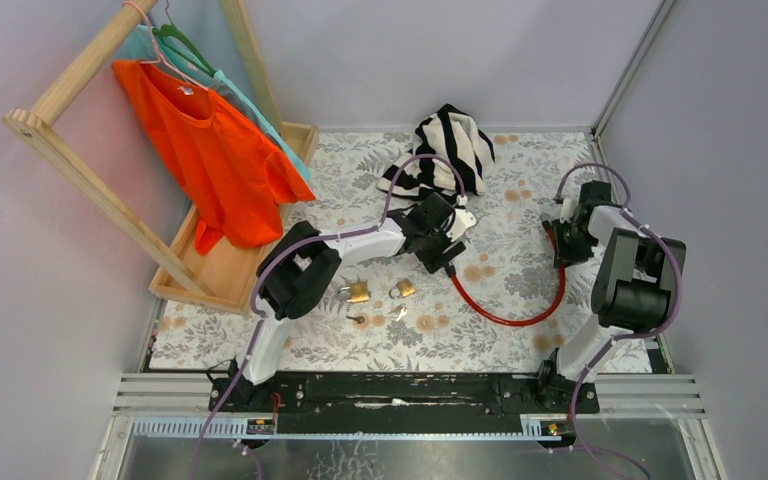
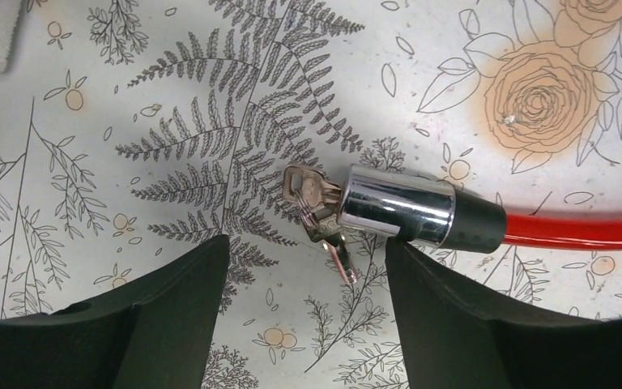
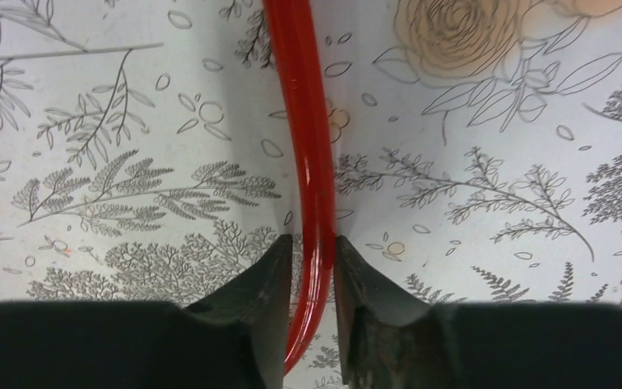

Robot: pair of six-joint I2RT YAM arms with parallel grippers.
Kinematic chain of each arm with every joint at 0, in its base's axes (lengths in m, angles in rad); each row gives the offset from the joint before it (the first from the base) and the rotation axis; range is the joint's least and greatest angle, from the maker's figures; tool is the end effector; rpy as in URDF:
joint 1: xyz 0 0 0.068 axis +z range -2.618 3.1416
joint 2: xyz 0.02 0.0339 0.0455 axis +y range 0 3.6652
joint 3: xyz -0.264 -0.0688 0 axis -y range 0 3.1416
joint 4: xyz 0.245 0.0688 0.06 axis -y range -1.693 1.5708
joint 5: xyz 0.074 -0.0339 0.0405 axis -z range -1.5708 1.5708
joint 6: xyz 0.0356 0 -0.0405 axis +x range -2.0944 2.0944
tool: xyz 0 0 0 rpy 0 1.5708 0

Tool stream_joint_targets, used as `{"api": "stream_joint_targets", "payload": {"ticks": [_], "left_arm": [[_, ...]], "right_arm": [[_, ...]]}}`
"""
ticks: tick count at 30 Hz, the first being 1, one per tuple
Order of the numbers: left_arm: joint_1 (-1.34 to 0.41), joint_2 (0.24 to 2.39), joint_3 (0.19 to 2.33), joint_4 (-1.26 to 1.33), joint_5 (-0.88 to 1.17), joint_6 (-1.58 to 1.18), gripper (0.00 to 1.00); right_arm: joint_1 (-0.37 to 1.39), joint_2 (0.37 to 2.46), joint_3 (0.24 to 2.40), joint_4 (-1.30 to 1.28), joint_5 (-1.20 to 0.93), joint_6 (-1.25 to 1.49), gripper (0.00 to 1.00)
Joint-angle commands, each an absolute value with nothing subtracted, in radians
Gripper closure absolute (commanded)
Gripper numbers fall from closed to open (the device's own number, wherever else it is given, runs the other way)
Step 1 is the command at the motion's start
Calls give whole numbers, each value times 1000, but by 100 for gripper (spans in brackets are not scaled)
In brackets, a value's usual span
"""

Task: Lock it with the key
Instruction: Adjust the lock at the center of the board, then pick up the lock from the center of the board.

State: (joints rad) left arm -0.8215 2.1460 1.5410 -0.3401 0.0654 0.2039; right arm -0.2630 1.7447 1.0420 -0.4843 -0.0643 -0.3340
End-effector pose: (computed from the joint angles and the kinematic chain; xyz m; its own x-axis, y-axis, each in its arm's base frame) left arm 0.3139 -0.3409 0.1562 -0.3874 0.7131 -0.5843 0.8528 0.5180 0.0667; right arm 0.3216 -0.0842 0.1594 -0.9233 -0.0902 -0.3733 -0.0704 0.9953 -0.0665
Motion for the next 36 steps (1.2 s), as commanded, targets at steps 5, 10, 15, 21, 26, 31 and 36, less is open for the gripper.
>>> {"api": "stream_joint_targets", "payload": {"ticks": [5,10,15,21,26,31,36], "left_arm": [[-792,2120,1474,-367,1,197,17],[-770,2083,1418,-367,6,210,9],[-763,2028,1375,-362,15,224,0],[-761,1976,1352,-352,25,230,0],[-755,1943,1335,-350,25,237,0],[-747,1912,1320,-354,27,246,0],[-746,1891,1321,-377,49,244,0]], "right_arm": [[-259,1634,987,-524,-141,-264,51],[-258,1623,1008,-504,-120,-261,42],[-258,1693,1068,-476,-90,-284,38],[-259,1779,1128,-447,-51,-306,38],[-278,1819,1159,-436,-23,-328,39],[-293,1835,1157,-419,-34,-343,41],[-294,1852,1151,-413,-55,-329,54]]}}
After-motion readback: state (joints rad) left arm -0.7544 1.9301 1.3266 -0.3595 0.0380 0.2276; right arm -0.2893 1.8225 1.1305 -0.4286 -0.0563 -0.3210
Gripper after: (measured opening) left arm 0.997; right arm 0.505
